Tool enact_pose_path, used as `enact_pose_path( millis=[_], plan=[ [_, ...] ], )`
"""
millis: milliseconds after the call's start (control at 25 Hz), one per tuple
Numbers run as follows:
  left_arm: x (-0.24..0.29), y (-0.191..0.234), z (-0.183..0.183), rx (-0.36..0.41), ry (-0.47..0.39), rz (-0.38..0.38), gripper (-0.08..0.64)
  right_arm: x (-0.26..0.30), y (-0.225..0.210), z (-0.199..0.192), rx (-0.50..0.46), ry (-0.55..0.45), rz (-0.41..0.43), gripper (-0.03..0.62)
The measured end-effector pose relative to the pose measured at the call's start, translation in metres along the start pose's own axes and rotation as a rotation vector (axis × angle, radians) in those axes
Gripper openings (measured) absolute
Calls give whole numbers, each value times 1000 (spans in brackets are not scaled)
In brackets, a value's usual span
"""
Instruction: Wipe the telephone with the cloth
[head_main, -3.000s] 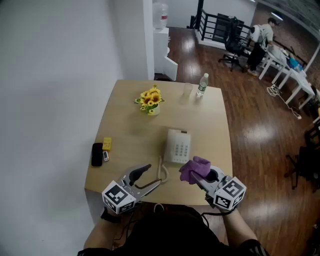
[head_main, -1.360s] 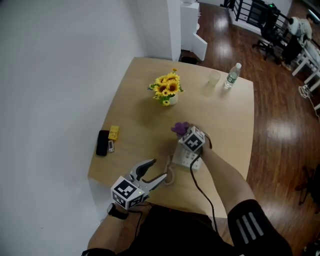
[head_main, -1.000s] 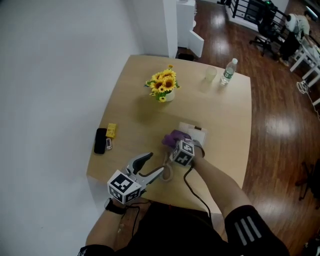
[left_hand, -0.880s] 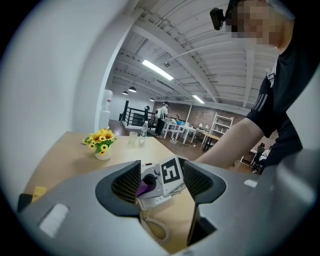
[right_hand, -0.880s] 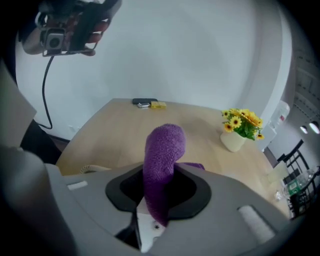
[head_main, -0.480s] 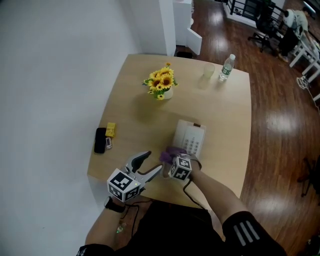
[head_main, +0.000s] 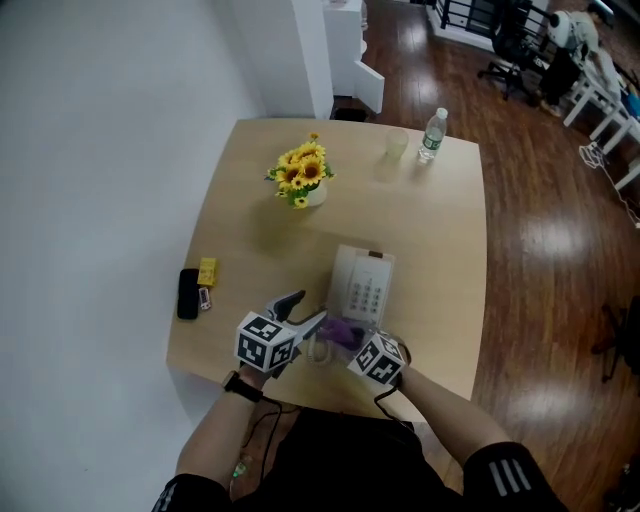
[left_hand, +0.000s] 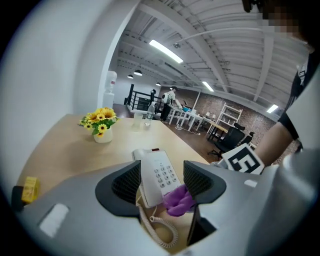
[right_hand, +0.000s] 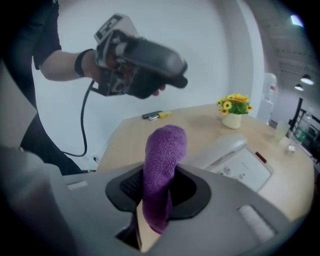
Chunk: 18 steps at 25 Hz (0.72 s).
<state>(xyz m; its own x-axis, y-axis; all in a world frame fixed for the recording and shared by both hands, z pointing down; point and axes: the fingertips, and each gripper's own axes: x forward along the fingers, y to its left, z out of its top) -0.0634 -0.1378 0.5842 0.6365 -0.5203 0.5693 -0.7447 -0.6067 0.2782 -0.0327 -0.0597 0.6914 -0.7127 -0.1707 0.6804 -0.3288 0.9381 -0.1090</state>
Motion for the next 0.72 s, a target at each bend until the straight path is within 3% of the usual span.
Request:
enact_pose_path(
  millis=[120,400,600,720],
  plan=[
    [37,9,0,-7,47,25,262,-36,-17,-7,88,-63,-83,104],
    [114,38,-15,-97,130,165,284,-114,-57,-33,260,-169,-244,104],
    [143,61,-33,-141,195,276,284,-147,-69,-47,356,-232,-284,104],
    [156,64,-36,-140,226,298,284,-154,-72,-58,383,-243,-281,104]
  ],
)
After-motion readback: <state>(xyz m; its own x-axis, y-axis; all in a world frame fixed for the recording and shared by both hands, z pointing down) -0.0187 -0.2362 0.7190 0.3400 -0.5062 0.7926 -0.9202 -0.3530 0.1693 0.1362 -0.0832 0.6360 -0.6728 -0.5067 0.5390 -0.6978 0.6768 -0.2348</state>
